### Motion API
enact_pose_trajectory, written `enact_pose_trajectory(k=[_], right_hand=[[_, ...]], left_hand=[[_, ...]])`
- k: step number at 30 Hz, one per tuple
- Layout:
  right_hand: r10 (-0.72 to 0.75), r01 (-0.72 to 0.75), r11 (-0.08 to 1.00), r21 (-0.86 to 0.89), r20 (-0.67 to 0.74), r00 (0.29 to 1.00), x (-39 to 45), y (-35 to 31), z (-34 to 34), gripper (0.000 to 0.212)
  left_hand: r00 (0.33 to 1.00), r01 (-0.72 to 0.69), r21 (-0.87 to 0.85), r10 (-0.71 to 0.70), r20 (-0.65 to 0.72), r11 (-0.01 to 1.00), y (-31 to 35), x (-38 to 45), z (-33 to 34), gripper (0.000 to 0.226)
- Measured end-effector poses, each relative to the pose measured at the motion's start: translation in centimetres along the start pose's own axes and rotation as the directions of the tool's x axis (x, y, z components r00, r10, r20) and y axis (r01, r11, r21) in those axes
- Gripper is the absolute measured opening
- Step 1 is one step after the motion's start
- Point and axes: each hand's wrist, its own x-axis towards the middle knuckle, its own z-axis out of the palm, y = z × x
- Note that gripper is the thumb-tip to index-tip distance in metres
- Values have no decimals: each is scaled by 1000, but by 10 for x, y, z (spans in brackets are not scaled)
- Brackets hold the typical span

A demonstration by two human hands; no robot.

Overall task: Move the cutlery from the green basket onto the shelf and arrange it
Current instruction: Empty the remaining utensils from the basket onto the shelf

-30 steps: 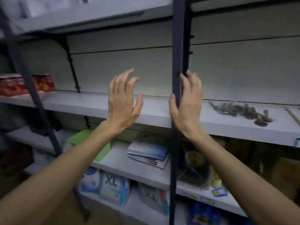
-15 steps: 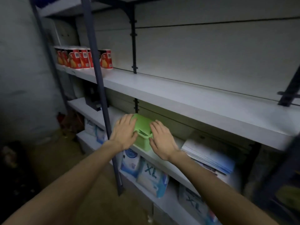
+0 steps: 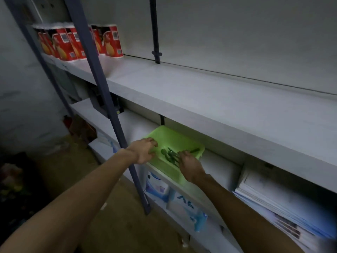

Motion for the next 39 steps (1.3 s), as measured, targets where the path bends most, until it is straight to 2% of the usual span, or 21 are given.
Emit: enact_pose_trajectory(k=[3,6,8,11,16,20,24,28,30,32,34,36,39], right_hand=[[81,-82,995,56,23,996,29,11,2,46],[123,-123,992,1,64,990,49,16,8,55],[150,-140,978,-157,57,987,63,21,19,61],[251,-208,853,-479,27,968,84,14,29,55],[546,-382,680,-625,85,833,111,-3,48,49],[699,-573,647,-502,90,710,113,-4,56,41],[772,-731,632,-257,126,623,114,0,55,31],[796,-797,604,-11,66,602,124,5,60,32],[783,-791,609,56,112,611,125,6,65,40],[769,-791,609,58,204,606,123,7,70,55],[761,-791,611,-13,283,583,121,10,78,69],[720,-745,661,-90,356,596,120,14,82,82],[681,-666,719,-199,394,618,121,18,86,87]], left_hand=[[998,-37,-15,38,54,999,-15,35,6,52],[984,-136,-41,140,109,990,-23,72,19,51],[964,-184,-76,195,183,980,-28,99,30,53],[921,-232,-106,253,296,967,-37,136,46,58],[824,-400,-87,399,401,912,-52,181,65,75],[758,-482,-22,430,490,876,-64,211,73,89],[753,-563,97,460,471,821,-70,226,81,96],[737,-619,147,505,449,772,-71,229,98,89],[735,-640,178,527,427,748,-70,229,104,78],[733,-656,214,544,409,724,-69,228,107,66],[744,-655,266,543,389,707,-68,227,110,57],[756,-647,311,533,381,696,-67,226,111,52],[771,-634,371,514,377,679,-66,228,114,47]])
